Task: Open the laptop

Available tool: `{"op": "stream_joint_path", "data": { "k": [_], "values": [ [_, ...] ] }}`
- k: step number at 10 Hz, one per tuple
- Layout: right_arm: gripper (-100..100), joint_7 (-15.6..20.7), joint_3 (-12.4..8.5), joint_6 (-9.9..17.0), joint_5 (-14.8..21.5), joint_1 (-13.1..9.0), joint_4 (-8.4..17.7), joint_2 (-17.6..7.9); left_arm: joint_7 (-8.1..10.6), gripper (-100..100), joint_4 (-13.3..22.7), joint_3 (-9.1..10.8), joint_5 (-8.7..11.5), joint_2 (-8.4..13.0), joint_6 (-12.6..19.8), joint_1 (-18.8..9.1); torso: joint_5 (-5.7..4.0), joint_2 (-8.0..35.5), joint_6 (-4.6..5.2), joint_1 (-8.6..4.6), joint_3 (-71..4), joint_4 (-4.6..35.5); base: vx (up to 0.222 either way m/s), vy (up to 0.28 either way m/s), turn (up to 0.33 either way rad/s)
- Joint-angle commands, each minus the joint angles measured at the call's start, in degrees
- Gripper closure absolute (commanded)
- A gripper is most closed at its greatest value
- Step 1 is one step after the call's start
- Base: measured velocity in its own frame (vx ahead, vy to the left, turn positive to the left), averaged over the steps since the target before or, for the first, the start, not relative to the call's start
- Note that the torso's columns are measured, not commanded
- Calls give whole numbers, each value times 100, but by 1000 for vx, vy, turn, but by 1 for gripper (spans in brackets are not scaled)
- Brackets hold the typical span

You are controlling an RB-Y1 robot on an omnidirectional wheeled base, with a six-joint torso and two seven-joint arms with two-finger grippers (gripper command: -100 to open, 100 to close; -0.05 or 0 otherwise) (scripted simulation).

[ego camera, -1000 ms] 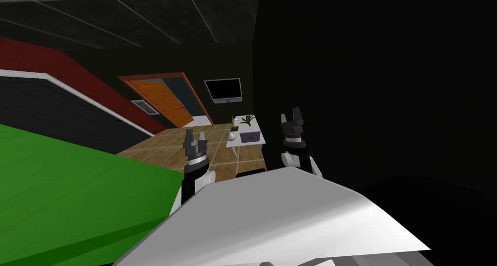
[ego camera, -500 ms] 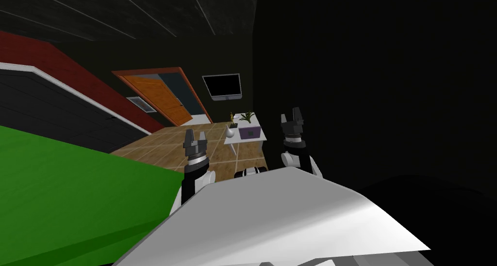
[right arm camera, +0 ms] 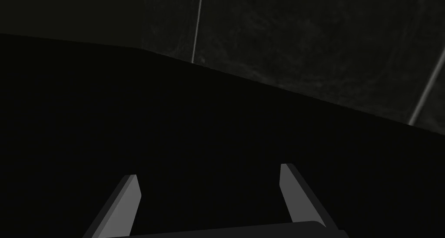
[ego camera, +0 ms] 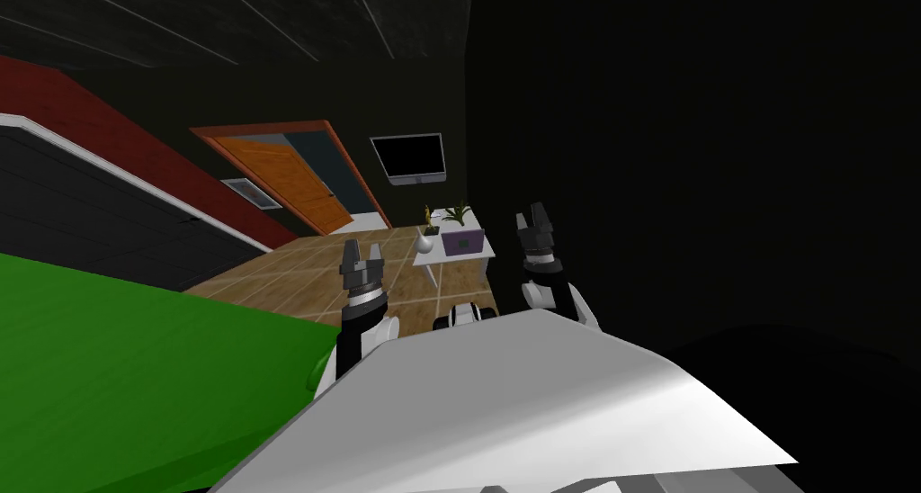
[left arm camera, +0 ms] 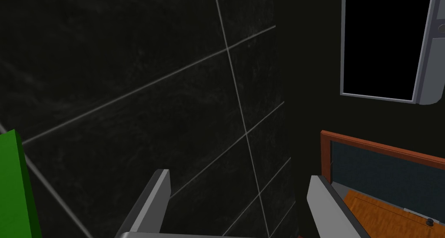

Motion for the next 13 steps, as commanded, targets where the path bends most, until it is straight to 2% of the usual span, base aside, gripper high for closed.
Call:
{"op": "stream_joint_path", "data": {
  "k": [1, 7, 8, 9, 10, 12, 13],
  "values": [
    [-100, 378, 29, 63, 206, -116, 190, -179, 0, 0, -4, 1, -1, 0, 0, 3, 4, -7, 4, 3, -4, -1, 46, 89, -78],
    [-100, 1308, 73, 186, 760, -436, 720, -364, 0, 0, -38, 21, -12, 8, 0, 29, -7, 14, 1, -24, 6, 5, 52, 112, -112],
    [-100, 1375, 73, 186, 760, -436, 720, -364, 0, 0, -38, 20, -12, 8, 0, 29, -5, 17, -1, -12, 8, 7, 49, 104, -46],
    [-100, 1585, 83, 214, 890, -510, 838, -388, 0, 0, -38, 20, -12, 8, 0, 28, -6, 20, -3, -20, 9, 7, 39, 96, -104],
    [-100, 1609, 83, 214, 890, -510, 838, -388, 0, 0, -38, 21, -12, 8, 0, 29, -8, 19, 0, -23, 8, 7, 28, 74, -48],
    [-100, 1982, 105, 272, 1164, -666, 1087, -422, 0, 0, -38, 21, -12, 8, 0, 28, -8, 18, -1, -23, 7, 7, 39, 92, -125],
    [-100, 2100, 105, 272, 1164, -666, 1087, -422, 0, 0, -38, 21, -12, 8, 0, 29, -4, 6, 0, -10, 0, 4, 47, 113, -66]
  ]
}}
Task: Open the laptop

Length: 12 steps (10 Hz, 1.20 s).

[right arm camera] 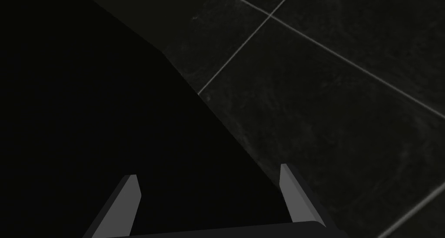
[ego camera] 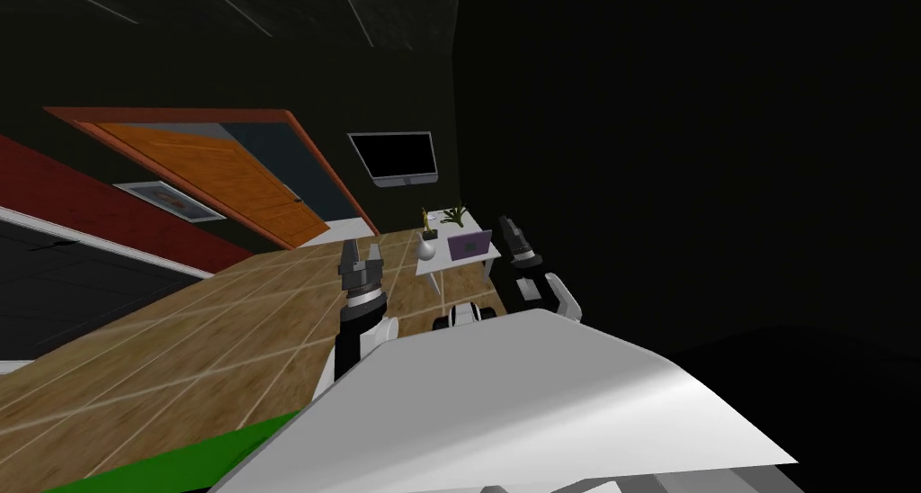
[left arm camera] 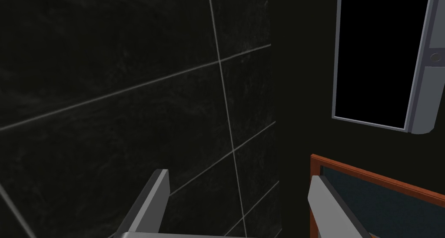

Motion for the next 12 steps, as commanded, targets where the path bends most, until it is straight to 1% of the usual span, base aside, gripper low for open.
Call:
{"op": "stream_joint_path", "data": {
  "k": [1, 2, 3, 4, 5, 6, 7, 8, 9, 10, 11, 12],
  "values": [
    [-100, 434, 47, 33, 245, -146, 247, 14, 0, 0, 0, 0, 0, 0, 0, -1, 1, 2, -4, 1, 0, 0, 52, 119, -115],
    [-100, 516, 47, 33, 245, -146, 247, 14, 0, 0, 0, 0, 0, 0, 0, 0, 0, 3, -1, -1, 1, 0, 36, 99, -46],
    [-100, 729, 58, 64, 388, -229, 383, 7, 0, 0, 0, 0, 0, 0, 0, -1, -3, 10, -3, -13, 5, 2, 29, 100, -106],
    [-100, 775, 58, 64, 388, -229, 383, 7, 0, 0, 0, 0, 0, 0, 0, 0, -4, 13, 0, -13, 8, 3, 19, 79, -56],
    [-100, 993, 70, 97, 534, -313, 524, 2, 0, 0, 0, 0, 0, 0, 0, -1, -4, 15, -2, -18, 9, 4, 25, 104, -90],
    [-100, 1037, 70, 97, 534, -313, 524, 2, 0, 0, 0, 0, 0, 0, 0, -1, -2, 9, -1, -5, 6, 2, 24, 90, -63],
    [-100, 1266, 82, 131, 681, -400, 672, -4, 0, 0, 0, 0, 0, 0, 0, -1, -1, 7, -2, -9, 4, 2, 29, 100, -103],
    [-100, 1302, 82, 131, 681, -400, 672, -4, 0, 0, 0, 0, 0, 0, 0, -1, -2, 4, -1, -5, 2, 1, 29, 82, -66],
    [-100, 1533, 94, 167, 829, -489, 829, -10, 0, 0, 0, 0, 0, 0, 0, -1, -2, 6, -2, -13, 2, 1, 41, 94, -107],
    [-100, 1570, 94, 167, 829, -489, 829, -10, 0, 0, 0, 0, 0, 0, 0, 0, -3, 3, -1, -7, 2, 0, 31, 92, -60],
    [-100, 1799, 106, 204, 977, -579, 993, -17, 0, 0, 0, 0, 0, 0, 0, -1, -2, 8, -2, -9, 4, 2, 21, 103, -109],
    [-100, 1839, 106, 204, 977, -579, 993, -17, 0, 0, 0, 0, 0, 0, 0, -1, -1, 10, -1, -4, 6, 3, 18, 93, -63]
  ]
}}
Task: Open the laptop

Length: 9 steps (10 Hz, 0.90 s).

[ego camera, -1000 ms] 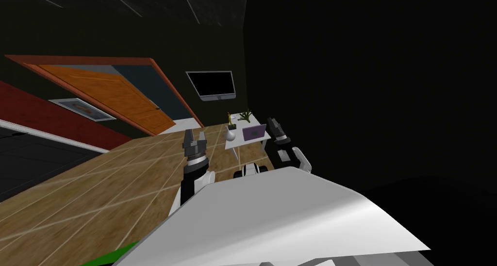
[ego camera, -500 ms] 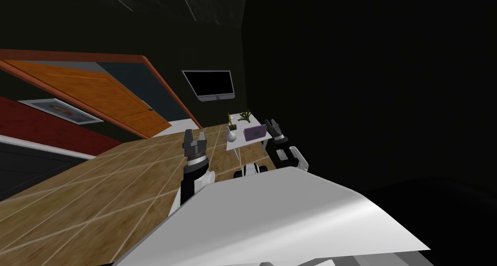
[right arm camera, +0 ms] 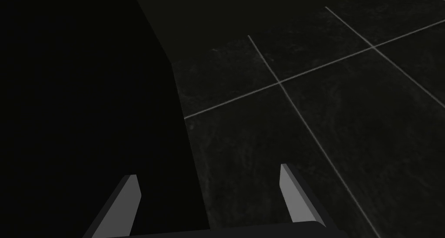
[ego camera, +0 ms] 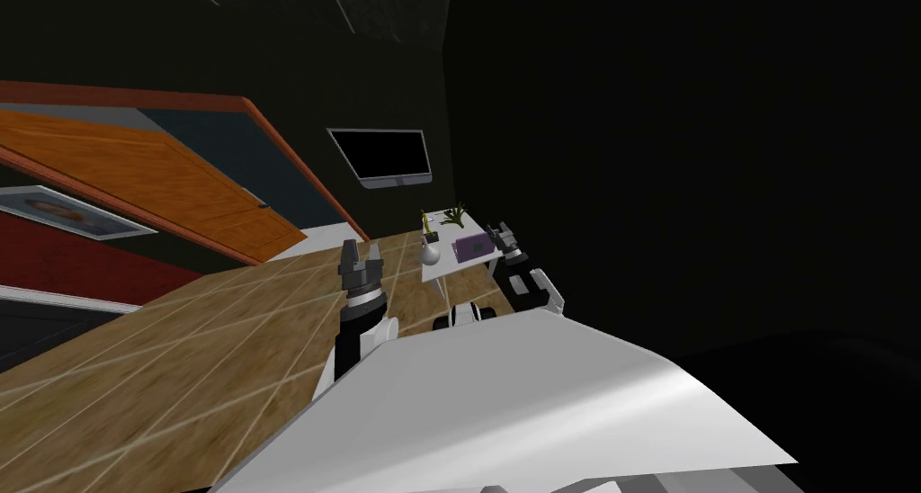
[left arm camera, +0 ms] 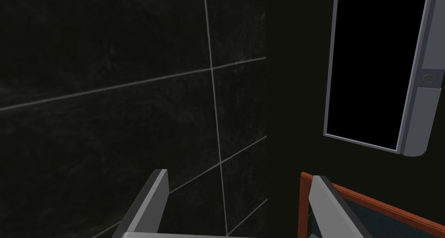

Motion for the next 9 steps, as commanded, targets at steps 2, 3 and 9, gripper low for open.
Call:
{"op": "stream_joint_path", "data": {
  "k": [2, 3, 9],
  "values": [
    [-100, 445, 27, 76, 225, -108, 210, -19, 0, 0, 0, 0, 0, 0, 0, 0, 0, -4, 0, 2, -2, -1, 25, 107, -87],
    [-100, 681, 39, 117, 374, -202, 389, -28, 0, 0, 0, 0, 0, 0, 0, -1, 0, -2, -2, -5, -2, -1, 22, 109, -128],
    [-100, 1485, 77, 246, 820, -492, 968, -52, 0, 0, 0, 0, 0, 0, 0, 0, -1, -4, -1, -8, -3, -1, 23, 97, -83]
  ]
}}
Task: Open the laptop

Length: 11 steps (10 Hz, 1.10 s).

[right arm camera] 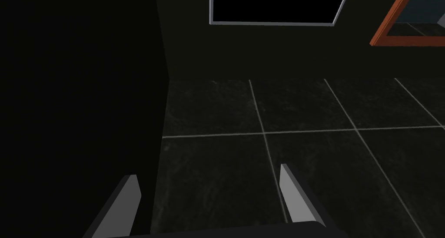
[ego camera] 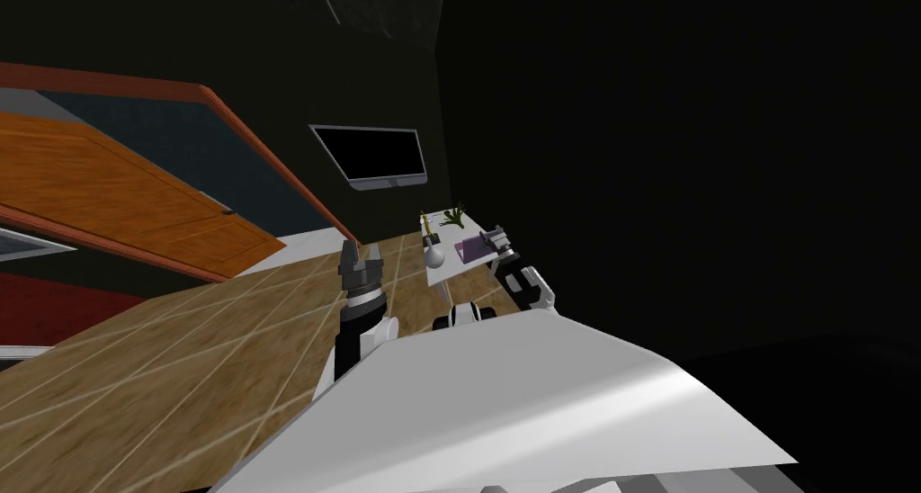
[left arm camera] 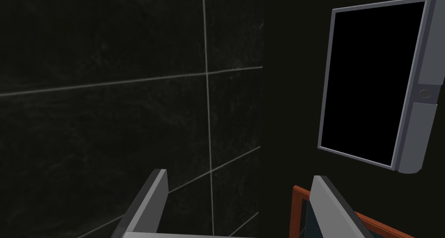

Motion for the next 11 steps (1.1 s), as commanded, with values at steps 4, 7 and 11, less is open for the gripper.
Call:
{"op": "stream_joint_path", "data": {
  "k": [4, 7, 11],
  "values": [
    [-100, 820, 30, 135, 458, -316, 649, -29, 0, 0, 0, 0, 0, 0, 0, 0, 2, 1, -1, 6, 1, 1, 8, 111, -85],
    [-100, 1143, 43, 180, 601, -414, 854, -40, 0, 0, 0, 0, 0, 0, 0, 0, 0, -6, 1, 5, -3, -2, 19, 96, -77],
    [-100, 1800, 78, 310, 1009, -692, 1440, -95, 0, 0, 0, 0, 0, 0, 0, 0, 0, 5, 1, 4, 4, 1, 16, 107, -108]
  ]
}}
